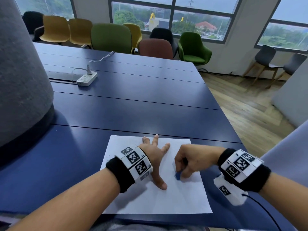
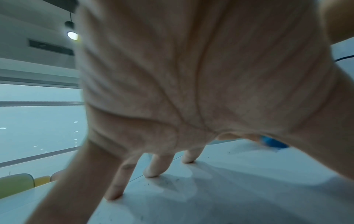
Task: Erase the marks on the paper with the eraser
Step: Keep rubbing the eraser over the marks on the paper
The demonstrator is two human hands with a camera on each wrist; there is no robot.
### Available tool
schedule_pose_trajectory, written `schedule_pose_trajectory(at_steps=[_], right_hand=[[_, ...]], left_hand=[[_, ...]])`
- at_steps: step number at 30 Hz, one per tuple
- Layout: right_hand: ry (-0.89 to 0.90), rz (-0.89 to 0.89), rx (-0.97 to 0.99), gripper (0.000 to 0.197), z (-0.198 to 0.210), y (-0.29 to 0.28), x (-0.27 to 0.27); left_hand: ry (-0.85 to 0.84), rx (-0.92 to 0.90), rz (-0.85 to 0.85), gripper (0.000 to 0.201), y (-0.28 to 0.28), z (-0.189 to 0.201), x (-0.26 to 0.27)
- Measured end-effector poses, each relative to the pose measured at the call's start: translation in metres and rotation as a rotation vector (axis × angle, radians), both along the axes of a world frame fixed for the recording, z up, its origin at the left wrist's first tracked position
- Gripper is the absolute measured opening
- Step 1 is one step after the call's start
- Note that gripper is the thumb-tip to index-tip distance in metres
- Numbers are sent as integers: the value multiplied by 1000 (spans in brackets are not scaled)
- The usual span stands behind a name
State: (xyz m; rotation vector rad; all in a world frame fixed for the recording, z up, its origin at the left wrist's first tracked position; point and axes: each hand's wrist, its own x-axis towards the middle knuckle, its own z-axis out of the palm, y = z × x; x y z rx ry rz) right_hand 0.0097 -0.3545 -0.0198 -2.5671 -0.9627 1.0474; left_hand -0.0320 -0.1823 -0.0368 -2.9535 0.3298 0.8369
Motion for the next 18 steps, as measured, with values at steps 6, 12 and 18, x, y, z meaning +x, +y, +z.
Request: schedule_pose_trajectory(at_steps=[6,12,18], right_hand=[[-28,14,7,14,2,-1,-9],[-78,-39,37,12,2,-2,5],[73,-10,-34,12,2,1,8]], left_hand=[[9,16,5,143,-1,1,1],[3,14,-1,143,0,1,1],[-2,21,-1,143,-1,1,0]])
